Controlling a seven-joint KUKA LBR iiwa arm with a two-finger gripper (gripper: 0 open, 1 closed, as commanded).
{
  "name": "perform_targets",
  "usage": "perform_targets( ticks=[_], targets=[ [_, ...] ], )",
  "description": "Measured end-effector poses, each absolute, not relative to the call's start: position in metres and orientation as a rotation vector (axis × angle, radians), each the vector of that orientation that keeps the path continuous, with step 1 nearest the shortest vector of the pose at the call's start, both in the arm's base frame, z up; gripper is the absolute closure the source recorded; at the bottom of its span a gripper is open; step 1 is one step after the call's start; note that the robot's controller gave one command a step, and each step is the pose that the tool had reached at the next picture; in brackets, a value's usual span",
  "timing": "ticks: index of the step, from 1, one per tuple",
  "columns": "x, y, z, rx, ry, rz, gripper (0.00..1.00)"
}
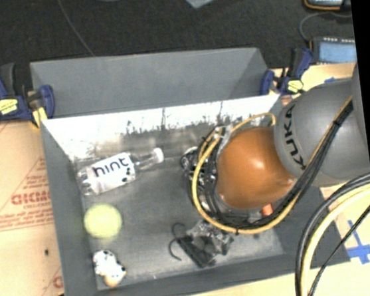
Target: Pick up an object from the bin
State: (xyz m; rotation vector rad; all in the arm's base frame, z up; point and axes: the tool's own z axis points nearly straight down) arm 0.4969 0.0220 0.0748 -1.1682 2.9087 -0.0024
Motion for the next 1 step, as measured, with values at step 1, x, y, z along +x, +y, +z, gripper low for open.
perform_targets(
  ticks=[1],
  targets=[
    [0.4967,0.0219,0.0933,-1.167,2.910,-0.002,1.00]
  ],
)
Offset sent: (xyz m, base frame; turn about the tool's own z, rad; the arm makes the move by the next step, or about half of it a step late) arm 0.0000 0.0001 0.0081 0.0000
